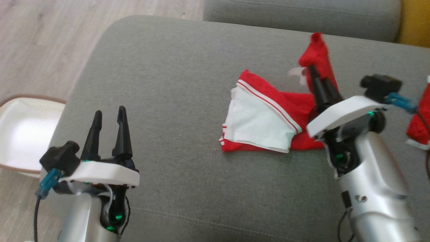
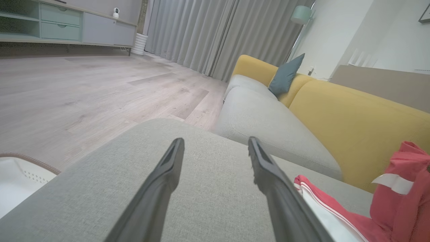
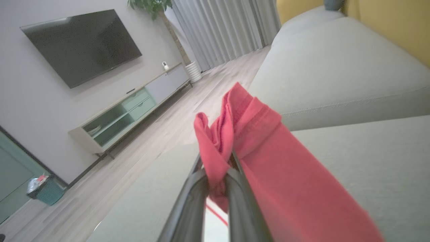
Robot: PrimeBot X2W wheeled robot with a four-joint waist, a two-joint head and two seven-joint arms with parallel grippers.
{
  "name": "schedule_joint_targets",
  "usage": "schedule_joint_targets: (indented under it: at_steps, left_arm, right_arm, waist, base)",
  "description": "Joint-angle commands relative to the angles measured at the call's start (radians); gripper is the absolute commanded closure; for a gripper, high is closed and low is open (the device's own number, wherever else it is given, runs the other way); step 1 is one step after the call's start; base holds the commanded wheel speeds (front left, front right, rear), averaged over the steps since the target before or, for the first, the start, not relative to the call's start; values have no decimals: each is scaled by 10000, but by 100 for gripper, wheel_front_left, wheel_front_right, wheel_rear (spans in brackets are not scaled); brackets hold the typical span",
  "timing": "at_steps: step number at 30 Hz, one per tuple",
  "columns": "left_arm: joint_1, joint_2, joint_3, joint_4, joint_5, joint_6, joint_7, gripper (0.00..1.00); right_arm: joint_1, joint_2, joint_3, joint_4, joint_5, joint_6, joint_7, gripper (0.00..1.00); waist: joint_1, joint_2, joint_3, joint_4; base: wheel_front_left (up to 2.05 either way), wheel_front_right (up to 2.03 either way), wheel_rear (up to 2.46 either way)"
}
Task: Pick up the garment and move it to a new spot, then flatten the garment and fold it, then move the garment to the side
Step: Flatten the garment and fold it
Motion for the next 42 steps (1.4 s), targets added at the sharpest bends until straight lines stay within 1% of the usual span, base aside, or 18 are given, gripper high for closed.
schedule_joint_targets:
  at_steps: [1, 5, 9, 15, 16, 21, 22, 23, 28, 32, 34, 37, 40, 42]
  left_arm:
    - [-270, 152, 210, -293, -114, 42, -51, 0]
    - [-278, 152, 140, -291, -216, 86, -51, 0]
    - [-312, 152, 51, -269, -322, 114, -51, 0]
    - [-361, 152, -35, -222, -453, 145, -51, 0]
    - [-361, 152, -35, -222, -453, 145, -51, 0]
    - [-438, 152, -146, -177, -573, 173, -51, 0]
    - [-450, 152, -160, -168, -587, 178, -51, 0]
    - [-460, 152, -176, -158, -600, 185, -51, 0]
    - [-480, 152, -194, -103, -587, 214, -51, 0]
    - [-482, 152, -65, -147, -470, 200, -51, 0]
    - [-466, 152, 9, -201, -463, 187, -51, 0]
    - [-460, 152, 93, -368, -539, 167, -51, 0]
    - [-456, 152, 152, -585, -422, 143, -51, 0]
    - [-427, 152, 177, -709, -363, 125, -51, 0]
  right_arm:
    - [-225, 71, 555, -201, 269, 33, -233, 100]
    - [-292, 71, 1580, 422, 830, 33, -725, 100]
    - [-517, 71, 2397, 1272, 1185, 33, -1184, 100]
    - [-939, 71, 3278, 2626, 1502, 33, -1809, 100]
    - [-939, 71, 3278, 2626, 1502, 33, -1809, 100]
    - [-1249, 71, 4046, 3593, 1948, 33, -2088, 100]
    - [-1298, 71, 4246, 3763, 2003, 33, -2095, 62]
    - [-1326, 72, 4439, 3879, 2109, 33, -2099, 0]
    - [-1579, 72, 5260, 4044, 2417, 33, -2379, 0]
    - [-2023, 72, 5259, 4323, 2203, 33, -2788, 0]
    - [-2279, 72, 5105, 4492, 1929, 33, -2975, 0]
    - [-2702, 72, 4627, 4764, 1118, 33, -3225, 0]
    - [-2986, 54, 3832, 4977, -25, 33, -3353, 0]
    - [-2953, -62, 3227, 4859, -715, 33, -3385, 0]
  waist:
    - [0, -1, -21, 270]
    - [0, -1, 117, 638]
    - [0, -1, 288, 971]
    - [0, -1, 544, 1357]
    - [0, -1, 544, 1357]
    - [0, -1, 726, 1543]
    - [0, -1, 750, 1560]
    - [0, -1, 770, 1570]
    - [0, -1, 735, 1410]
    - [0, -1, 558, 1037]
    - [0, -1, 448, 796]
    - [0, -1, 311, 403]
    - [0, -1, 178, 15]
    - [0, -1, 74, -213]
  base:
    - [0, 0, 0]
    - [0, 0, 0]
    - [0, 0, 0]
    - [0, 0, 0]
    - [0, 0, 0]
    - [0, 0, 0]
    - [0, 0, 0]
    - [0, 0, 0]
    - [0, 0, 0]
    - [0, 0, 0]
    - [0, 0, 0]
    - [0, 0, 0]
    - [0, 0, 0]
    - [0, 0, 0]
